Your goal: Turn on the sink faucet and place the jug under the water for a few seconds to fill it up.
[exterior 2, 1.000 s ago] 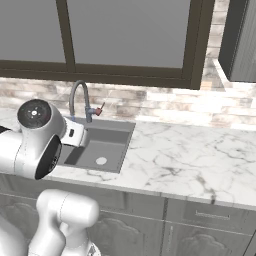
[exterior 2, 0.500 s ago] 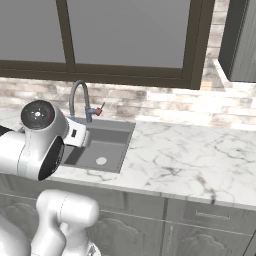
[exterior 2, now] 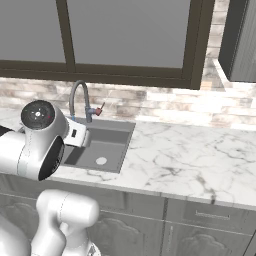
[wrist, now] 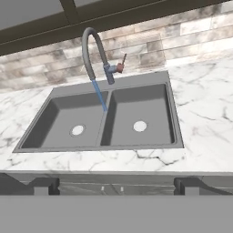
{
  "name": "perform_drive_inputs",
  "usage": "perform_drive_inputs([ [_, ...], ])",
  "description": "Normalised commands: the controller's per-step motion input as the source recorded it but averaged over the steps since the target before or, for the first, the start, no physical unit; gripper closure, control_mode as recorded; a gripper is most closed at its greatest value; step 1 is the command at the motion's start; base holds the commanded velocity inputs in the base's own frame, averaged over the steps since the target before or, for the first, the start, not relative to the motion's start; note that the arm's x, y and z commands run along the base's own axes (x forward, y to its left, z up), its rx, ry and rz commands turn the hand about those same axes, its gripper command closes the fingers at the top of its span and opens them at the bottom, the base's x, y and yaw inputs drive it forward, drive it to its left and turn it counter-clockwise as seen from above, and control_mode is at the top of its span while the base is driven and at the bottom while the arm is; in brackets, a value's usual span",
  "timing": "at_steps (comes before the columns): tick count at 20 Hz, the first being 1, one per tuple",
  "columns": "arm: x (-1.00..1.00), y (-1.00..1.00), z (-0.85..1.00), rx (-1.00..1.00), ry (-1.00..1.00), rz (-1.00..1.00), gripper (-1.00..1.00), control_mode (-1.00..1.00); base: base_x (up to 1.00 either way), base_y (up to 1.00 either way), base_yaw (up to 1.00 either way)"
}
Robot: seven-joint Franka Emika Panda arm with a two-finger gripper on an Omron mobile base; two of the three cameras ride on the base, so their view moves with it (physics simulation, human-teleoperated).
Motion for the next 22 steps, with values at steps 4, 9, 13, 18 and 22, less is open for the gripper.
perform_drive_inputs([
  [4,-0.08,0.07,0.00,0.00,0.00,0.02,-1.00,-1.00,0.00,0.00,0.00],
  [9,0.00,0.00,0.00,0.00,0.00,0.00,-1.00,1.00,-0.20,0.43,0.09],
  [13,0.00,0.00,0.00,0.00,0.00,0.00,-1.00,1.00,-0.19,0.55,0.11],
  [18,0.00,0.00,0.00,0.00,0.00,0.00,-1.00,1.00,-0.01,0.66,0.05],
  [22,0.00,0.00,0.00,0.00,0.00,0.00,-1.00,1.00,0.00,0.68,0.03],
])
